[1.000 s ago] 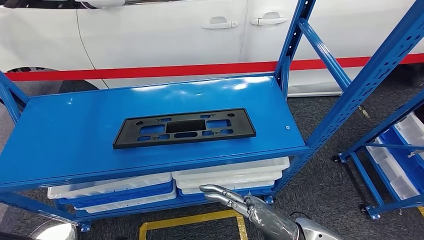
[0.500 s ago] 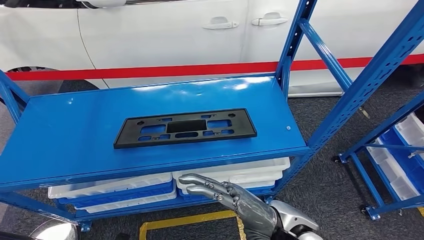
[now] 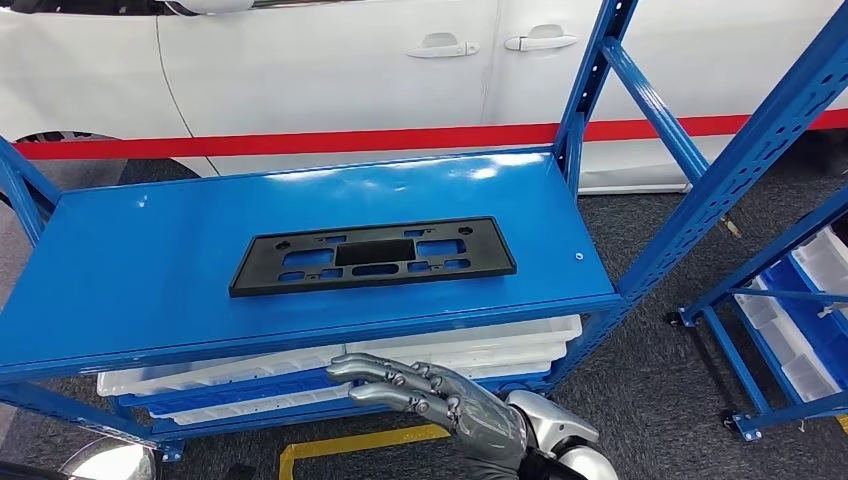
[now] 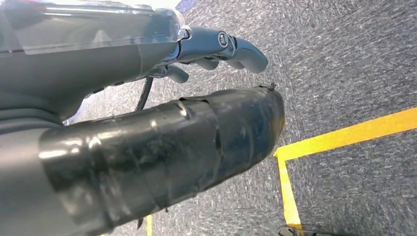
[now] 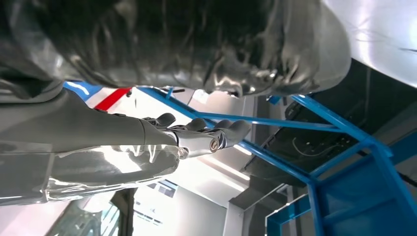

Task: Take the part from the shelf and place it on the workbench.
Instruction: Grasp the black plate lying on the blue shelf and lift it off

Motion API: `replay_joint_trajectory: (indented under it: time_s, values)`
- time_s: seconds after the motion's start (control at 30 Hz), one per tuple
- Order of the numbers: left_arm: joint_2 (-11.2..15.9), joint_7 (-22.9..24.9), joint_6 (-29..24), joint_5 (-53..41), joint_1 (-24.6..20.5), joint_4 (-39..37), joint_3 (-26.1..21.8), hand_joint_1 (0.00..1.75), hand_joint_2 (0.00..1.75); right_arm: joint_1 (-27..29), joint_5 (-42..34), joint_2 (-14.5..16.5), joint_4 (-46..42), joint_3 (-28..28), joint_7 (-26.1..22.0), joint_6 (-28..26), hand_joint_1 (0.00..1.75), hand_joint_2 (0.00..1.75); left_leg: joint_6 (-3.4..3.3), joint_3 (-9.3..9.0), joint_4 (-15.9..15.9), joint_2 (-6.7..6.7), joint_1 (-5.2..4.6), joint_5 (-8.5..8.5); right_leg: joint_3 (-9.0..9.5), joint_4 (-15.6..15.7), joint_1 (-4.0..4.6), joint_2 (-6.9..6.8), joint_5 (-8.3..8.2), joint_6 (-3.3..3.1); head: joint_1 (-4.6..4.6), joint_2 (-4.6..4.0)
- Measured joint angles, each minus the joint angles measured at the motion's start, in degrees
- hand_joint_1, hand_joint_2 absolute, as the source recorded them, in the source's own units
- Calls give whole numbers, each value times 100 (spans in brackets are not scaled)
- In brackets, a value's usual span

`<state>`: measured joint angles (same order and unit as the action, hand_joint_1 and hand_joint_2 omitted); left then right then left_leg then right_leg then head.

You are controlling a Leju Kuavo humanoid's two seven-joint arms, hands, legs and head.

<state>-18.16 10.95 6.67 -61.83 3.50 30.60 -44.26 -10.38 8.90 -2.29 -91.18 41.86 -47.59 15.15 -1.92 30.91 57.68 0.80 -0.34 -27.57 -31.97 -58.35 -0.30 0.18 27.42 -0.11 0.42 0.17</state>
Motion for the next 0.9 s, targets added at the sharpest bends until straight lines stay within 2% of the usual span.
replay_joint_trajectory:
  time_s: [0.07, 0.13, 0.17, 0.2, 0.23, 0.3, 0.33, 0.37, 0.4, 0.53, 0.9]
  values:
    - [0, -5, 1, -56, -21, -19, -35, 0, 0, -93, 0, 74, 105, 69, -167, -48, 0, 175, 0, 0, 1, -1, 0, 0, -1, 0, 0, -1, 0, 0, 1, 0]
    - [0, -29, 2, -114, -44, -34, -76, 0, 0, -201, 42, 170, 239, 142, -300, -127, 0, 175, 0, -3, 1, 0, 0, 1, -1, 0, 1, -1, 0, 0, 3, 0]
    - [-1, -50, 2, -145, -54, -42, -98, 0, 0, -273, 265, 242, 357, 184, -96, -207, 0, 175, 0, -7, 1, 7, 1, 1, -2, -1, 1, 5, -1, 1, 1, 0]
    - [-1, -74, 2, -172, -69, -52, -120, 0, 0, -344, 650, 321, 498, 241, 394, -289, 0, 175, 0, -12, 2, 16, 1, 1, -2, -1, 1, 13, -2, 2, -3, 0]
    - [-2, -98, 1, -199, -88, -63, -139, 0, 0, -397, 1138, 397, 644, 313, 1168, -374, 0, 175, -1, -15, 3, 21, 1, 1, -3, -2, 1, 17, -2, 2, -7, 0]
    - [-2, -132, -3, -237, -124, -84, -183, 0, 0, -441, 2031, 521, 877, 433, 3062, -512, 0, 175, -2, -9, 5, 15, 2, 6, -6, -3, 4, 12, -3, 4, -12, 0]
    - [-2, -140, -7, -248, -133, -96, -208, 0, 0, -457, 2288, 565, 946, 461, 3836, -587, 0, 175, -1, -4, 6, 10, 3, 9, -9, -5, 5, 7, -4, 4, -12, 0]
    - [-2, -145, -9, -252, -135, -108, -235, 0, 0, -491, 2462, 612, 1009, 468, 4350, -664, 0, 175, 0, -2, 6, 10, 4, 11, -12, -6, 7, 8, -5, 5, -11, 0]
    - [-3, -148, -11, -253, -140, -121, -258, 0, 0, -526, 2582, 652, 1064, 473, 4578, -729, 0, 175, 1, 0, 6, 15, 4, 11, -15, -7, 8, 13, -6, 5, -11, 0]
    - [-7, -159, -21, -257, -184, -169, -319, 0, 0, -599, 2968, 798, 1286, 516, 4198, -839, 0, 175, 1, 2, 7, 20, 2, 10, -18, -7, 6, 17, -7, 6, -12, 0]
    - [-9, -173, -22, -251, -190, -227, -410, 0, 0, -715, 3223, 1034, 1691, 148, 3996, -897, 0, 175, 0, 6, 15, 20, 0, 10, -19, -6, 3, 19, -9, 10, -11, 0]
